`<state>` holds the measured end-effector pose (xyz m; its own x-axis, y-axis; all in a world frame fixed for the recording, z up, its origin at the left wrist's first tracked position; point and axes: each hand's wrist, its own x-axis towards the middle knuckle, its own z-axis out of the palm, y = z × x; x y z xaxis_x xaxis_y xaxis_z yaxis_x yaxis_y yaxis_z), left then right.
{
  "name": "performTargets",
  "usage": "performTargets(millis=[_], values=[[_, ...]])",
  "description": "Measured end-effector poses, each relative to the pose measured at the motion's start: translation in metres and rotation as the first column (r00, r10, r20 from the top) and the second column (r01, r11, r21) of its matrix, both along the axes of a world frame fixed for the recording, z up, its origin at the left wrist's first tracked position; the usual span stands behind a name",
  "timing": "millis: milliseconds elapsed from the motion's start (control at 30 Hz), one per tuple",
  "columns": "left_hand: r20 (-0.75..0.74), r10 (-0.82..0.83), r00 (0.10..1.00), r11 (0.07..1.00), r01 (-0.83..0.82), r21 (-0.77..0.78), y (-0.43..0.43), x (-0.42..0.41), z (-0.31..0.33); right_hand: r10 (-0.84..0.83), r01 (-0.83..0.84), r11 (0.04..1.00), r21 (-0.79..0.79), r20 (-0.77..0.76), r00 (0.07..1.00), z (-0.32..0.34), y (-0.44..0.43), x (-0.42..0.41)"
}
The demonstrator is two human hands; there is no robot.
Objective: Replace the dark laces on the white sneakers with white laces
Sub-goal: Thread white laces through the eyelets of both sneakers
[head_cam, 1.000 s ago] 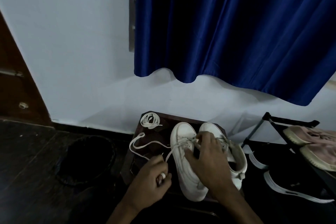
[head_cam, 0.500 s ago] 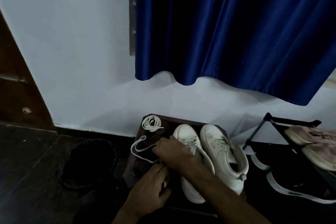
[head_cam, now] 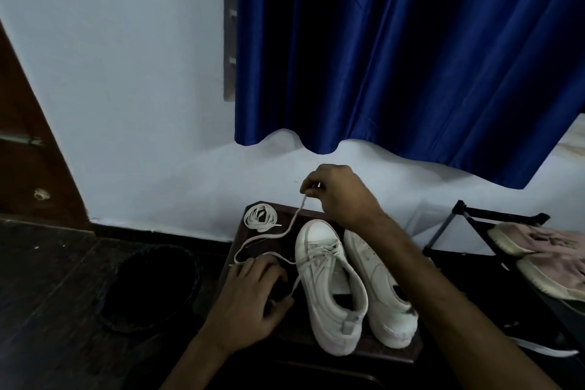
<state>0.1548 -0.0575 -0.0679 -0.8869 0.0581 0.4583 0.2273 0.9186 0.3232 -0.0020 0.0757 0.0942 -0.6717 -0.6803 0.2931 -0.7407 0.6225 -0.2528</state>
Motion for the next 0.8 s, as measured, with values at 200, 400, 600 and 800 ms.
performTargets(millis=[200, 400, 600, 800], values=[[-0.195, 0.171, 0.966, 0.803, -0.022, 0.595, 0.015, -0.019, 0.05, -0.002, 0.024, 0.981, -0.191, 0.113, 0.994, -0.003, 0.02, 0.027], [0.032, -0.068, 0.997, 0.598, 0.015, 0.802, 0.036, -0.055, 0.088, -0.023, 0.069, 0.955, -0.287, 0.16, 0.987, -0.016, 0.03, 0.042], [0.078, -0.003, 0.997, 0.515, -0.065, 0.855, 0.051, -0.059, 0.07, -0.257, 0.237, 0.966, 0.104, 0.277, 0.926, -0.04, 0.082, 0.045], [0.171, 0.075, 0.982, 0.645, -0.179, 0.743, 0.075, -0.064, 0.06, -0.247, 0.22, 0.953, 0.21, 0.113, 0.962, -0.053, 0.09, 0.062]])
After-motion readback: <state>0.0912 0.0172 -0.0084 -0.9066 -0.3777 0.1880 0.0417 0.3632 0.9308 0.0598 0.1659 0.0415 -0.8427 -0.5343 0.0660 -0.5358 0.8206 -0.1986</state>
